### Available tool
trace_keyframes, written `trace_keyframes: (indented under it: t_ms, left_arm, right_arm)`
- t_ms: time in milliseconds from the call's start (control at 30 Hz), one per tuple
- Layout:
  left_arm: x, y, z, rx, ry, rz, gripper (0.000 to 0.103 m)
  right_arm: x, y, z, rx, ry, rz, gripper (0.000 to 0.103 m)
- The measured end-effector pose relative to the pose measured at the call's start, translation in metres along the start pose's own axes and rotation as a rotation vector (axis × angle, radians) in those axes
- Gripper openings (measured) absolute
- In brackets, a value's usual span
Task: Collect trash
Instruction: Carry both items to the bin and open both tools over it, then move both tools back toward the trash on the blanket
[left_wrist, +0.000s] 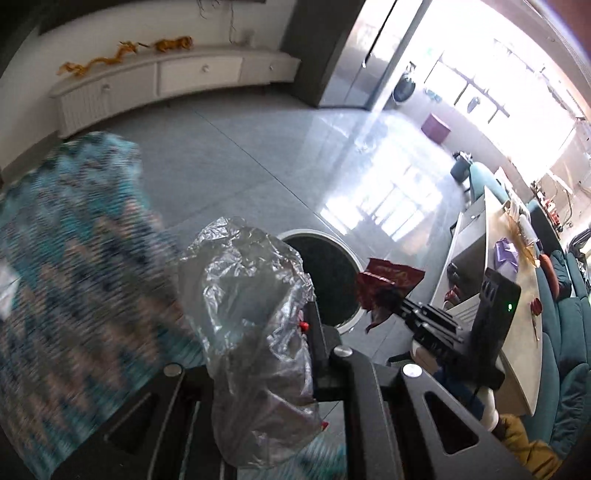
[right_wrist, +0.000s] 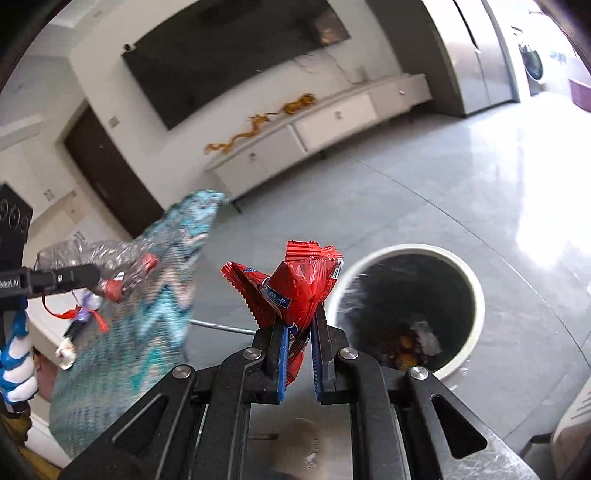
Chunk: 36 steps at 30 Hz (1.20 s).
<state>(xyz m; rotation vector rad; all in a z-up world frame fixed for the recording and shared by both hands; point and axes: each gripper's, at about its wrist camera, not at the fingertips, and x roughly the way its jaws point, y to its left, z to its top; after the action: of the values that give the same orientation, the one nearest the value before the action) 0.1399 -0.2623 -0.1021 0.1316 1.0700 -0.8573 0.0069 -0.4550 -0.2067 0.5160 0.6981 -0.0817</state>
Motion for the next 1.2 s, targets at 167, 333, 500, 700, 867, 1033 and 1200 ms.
trace_keyframes:
  t_ms: [167, 333, 500, 700, 867, 1033, 1200]
  left_arm:
    - [0.067, -0.018, 0.030, 0.007, 0.063, -0.008, 0.013]
    - [0.125, -0.029, 0.059, 0.005, 0.110, -0.021, 0.014]
    - [0.168, -0.020, 0.070, -0.051, 0.161, -0.056, 0.058]
    - [0.187, -0.005, 0.073, -0.113, 0.187, -0.112, 0.060]
    - [0.155, 0.009, 0.069, -0.126, 0.130, -0.131, 0.060]
    - [0.094, 0.038, 0.069, -0.161, 0.028, -0.060, 0.060]
    - [0.009, 0.092, 0.052, -0.248, -0.110, -0.003, 0.060]
  right_arm:
    - [0.037, -0.029, 0.011, 0.052, 0.040, -0.068, 0.011]
    - [0.077, -0.052, 0.017, 0.091, 0.089, -0.147, 0.012]
    - [0.107, -0.068, 0.021, 0.124, 0.139, -0.249, 0.021]
    - [0.115, -0.054, 0.019, 0.061, 0.188, -0.344, 0.038]
    - [0.115, -0.036, 0.022, 0.024, 0.211, -0.432, 0.040]
    - [0.116, 0.013, 0.045, -0.088, 0.205, -0.455, 0.041]
    - [0.109, 0.085, 0.062, -0.187, 0.140, -0.404, 0.047]
